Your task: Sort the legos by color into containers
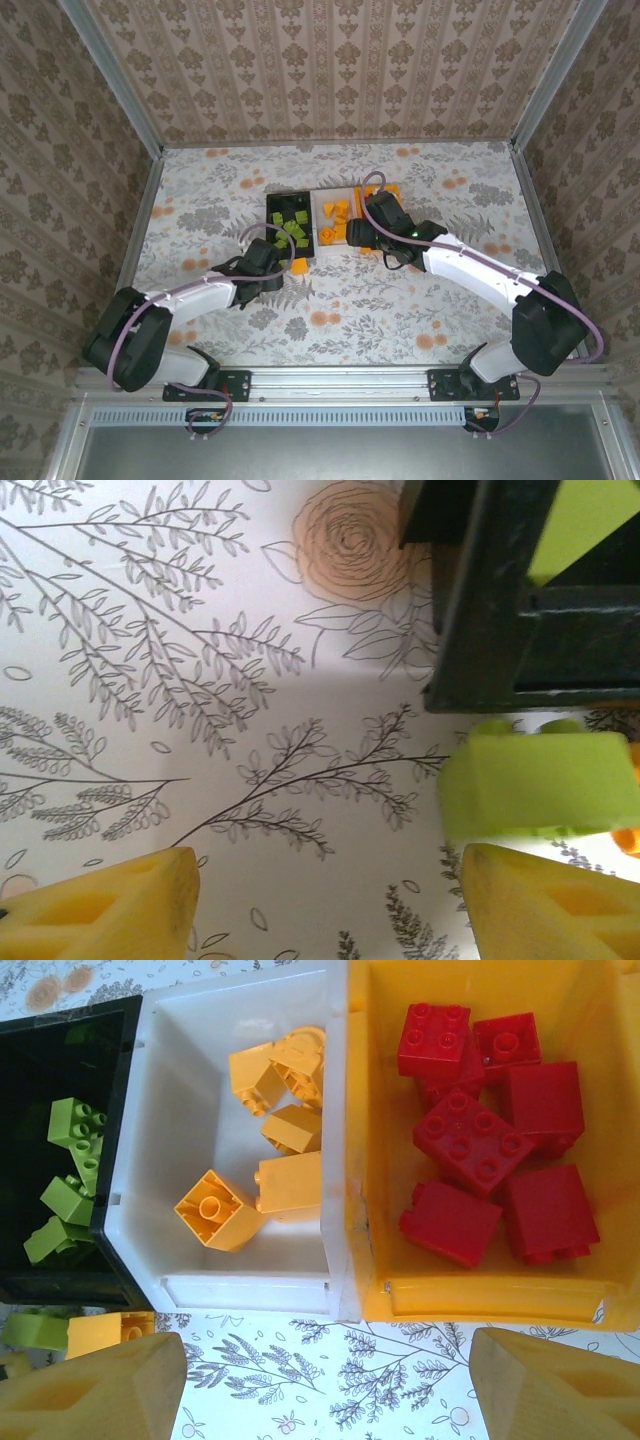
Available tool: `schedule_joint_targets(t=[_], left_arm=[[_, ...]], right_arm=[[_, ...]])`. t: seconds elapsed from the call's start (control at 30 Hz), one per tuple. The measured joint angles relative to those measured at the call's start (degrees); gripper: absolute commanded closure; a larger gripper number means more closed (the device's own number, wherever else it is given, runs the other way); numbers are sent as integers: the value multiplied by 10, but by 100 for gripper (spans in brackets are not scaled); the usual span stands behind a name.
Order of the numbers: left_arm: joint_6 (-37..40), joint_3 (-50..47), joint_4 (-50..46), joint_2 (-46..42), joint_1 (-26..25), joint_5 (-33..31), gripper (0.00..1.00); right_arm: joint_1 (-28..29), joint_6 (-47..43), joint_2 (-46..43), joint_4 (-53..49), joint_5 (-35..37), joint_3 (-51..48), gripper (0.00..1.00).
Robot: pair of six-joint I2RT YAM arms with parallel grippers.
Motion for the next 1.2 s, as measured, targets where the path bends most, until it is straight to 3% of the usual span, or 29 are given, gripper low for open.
schedule_joint_targets(t=[0.23,0.3,0.43,0.6,0.73,0.87,1.2], left_arm=[[-19,-45,-52,-99,9,4,30],[-24,-49,-75,-138,9,10,25],[-31,-55,-77,-212,4,30,6],[-28,-50,-17,-175,-11,46,3],[-20,-12,19,-67,-14,48,7],[-14,26,41,11,-8,47,18],[-21,28,47,39,8,43,50]], right_arm=[[0,0,-8,1,0,-3,24],[0,0,-8,2,0,-3,24],[0,1,-9,14,-3,-9,24],[0,7,-9,23,-5,-10,24],[0,9,-9,25,-5,-10,24],[0,9,-11,25,-5,-12,24],[-4,9,-19,25,-5,-21,23]])
